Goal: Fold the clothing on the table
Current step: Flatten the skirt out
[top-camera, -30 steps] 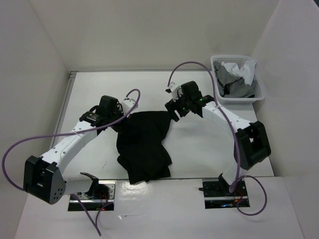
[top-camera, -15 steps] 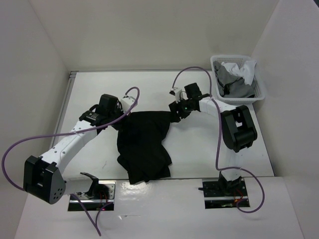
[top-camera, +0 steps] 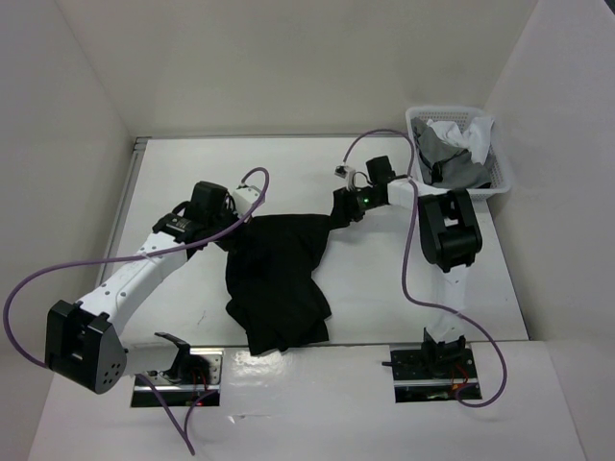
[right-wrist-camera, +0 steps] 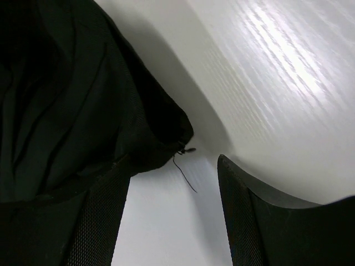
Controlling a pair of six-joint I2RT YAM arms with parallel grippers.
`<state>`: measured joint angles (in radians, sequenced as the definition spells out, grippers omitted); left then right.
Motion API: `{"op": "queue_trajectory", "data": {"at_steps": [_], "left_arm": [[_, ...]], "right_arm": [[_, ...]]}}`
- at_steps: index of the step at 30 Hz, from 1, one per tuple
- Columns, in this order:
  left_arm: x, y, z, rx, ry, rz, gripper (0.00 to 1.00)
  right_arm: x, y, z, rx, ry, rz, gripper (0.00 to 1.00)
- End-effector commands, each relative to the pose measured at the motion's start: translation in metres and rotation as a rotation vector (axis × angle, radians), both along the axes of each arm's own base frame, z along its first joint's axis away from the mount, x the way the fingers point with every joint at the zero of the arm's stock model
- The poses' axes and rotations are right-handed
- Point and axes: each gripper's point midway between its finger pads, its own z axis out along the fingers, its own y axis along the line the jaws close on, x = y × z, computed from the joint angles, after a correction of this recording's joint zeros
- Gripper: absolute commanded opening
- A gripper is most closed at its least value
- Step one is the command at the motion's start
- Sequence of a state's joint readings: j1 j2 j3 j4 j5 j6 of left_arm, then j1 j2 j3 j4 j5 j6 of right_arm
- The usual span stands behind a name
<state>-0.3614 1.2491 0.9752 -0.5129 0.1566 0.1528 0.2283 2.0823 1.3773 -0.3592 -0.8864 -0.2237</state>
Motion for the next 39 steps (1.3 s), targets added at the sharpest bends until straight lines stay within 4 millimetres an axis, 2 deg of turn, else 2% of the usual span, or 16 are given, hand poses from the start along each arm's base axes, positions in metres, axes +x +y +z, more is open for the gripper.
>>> {"op": "queue_trajectory", "data": {"at_steps": [1, 7, 15, 17, 25, 31, 39], "left_arm": [[0.009, -0.003, 0.011, -0.018, -0.032, 0.009, 0.0], [0.009, -0.003, 0.005, -0.011, -0.013, 0.009, 0.0], [0.009, -0.005, 0.005, -0.017, -0.011, 0.003, 0.0], [0.009, -0.005, 0.005, -0.017, -0.011, 0.003, 0.0], [0.008, -0.006, 0.005, -0.024, -0.009, -0.003, 0.0], [0.008, -0.006, 0.002, -0.015, -0.004, -0.009, 0.0], [0.006, -0.007, -0.002, -0.015, 0.016, -0.015, 0.0]], "right_arm": [[-0.004, 0.014, 0.015, 0.121, 0.021, 0.08, 0.68], [-0.007, 0.016, 0.007, 0.14, 0.052, 0.095, 0.65], [-0.005, 0.017, -0.006, 0.142, 0.078, 0.102, 0.53], [-0.001, 0.018, -0.001, 0.143, 0.067, 0.103, 0.51], [0.001, 0.021, -0.006, 0.166, 0.097, 0.114, 0.46], [0.009, 0.026, 0.003, 0.204, 0.099, 0.132, 0.43], [0.007, 0.031, -0.004, 0.21, 0.123, 0.144, 0.37]]}}
